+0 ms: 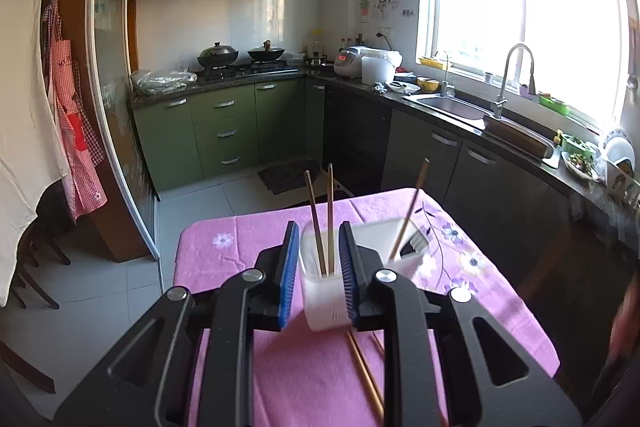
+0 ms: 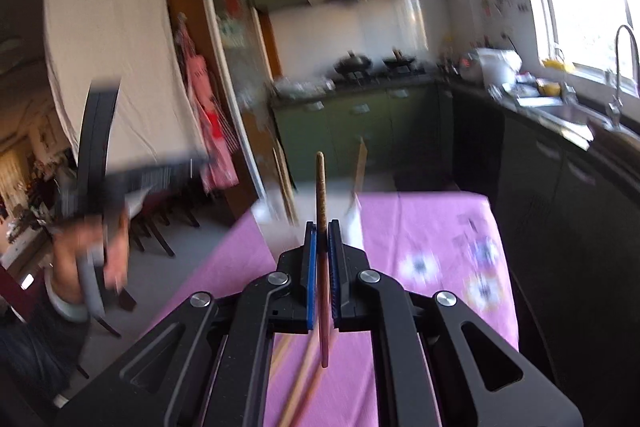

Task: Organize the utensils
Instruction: 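Carry the left tool's chopstick over the white holder and release it inside, then carry the right tool's chopstick over the holder and release it inside, then move both open tools back over the loose chopsticks on the table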

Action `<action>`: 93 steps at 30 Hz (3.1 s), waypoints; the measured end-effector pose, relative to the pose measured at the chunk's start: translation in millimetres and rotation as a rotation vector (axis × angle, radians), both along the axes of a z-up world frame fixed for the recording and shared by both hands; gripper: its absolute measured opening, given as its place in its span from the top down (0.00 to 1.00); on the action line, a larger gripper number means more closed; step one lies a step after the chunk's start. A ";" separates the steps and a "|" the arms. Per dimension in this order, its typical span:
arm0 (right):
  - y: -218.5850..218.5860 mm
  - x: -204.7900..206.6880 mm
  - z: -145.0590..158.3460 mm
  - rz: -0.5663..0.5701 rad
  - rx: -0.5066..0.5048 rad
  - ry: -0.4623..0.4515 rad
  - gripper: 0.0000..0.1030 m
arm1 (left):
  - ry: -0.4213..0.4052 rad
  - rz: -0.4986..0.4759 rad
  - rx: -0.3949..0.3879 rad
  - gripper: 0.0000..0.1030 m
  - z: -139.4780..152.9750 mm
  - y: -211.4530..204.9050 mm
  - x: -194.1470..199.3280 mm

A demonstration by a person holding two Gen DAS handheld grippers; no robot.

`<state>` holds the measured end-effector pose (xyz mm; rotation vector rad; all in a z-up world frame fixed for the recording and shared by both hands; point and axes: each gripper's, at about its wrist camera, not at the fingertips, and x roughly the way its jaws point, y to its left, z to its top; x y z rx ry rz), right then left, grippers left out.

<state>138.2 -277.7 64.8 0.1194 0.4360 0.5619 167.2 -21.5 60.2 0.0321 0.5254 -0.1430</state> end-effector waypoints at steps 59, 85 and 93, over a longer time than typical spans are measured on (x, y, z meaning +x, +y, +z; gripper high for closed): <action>-3.5 5.3 -180.9 -0.154 -0.115 0.313 0.66 | 0.583 0.035 -0.036 0.82 -201.3 -44.3 48.1; -10.2 10.4 -187.0 -0.147 -0.091 0.366 0.66 | 0.608 0.055 -0.005 0.83 -218.1 -57.6 67.0; -6.4 11.1 -189.3 -0.132 -0.090 0.377 0.62 | 0.575 0.065 0.039 0.92 -219.1 -67.8 68.2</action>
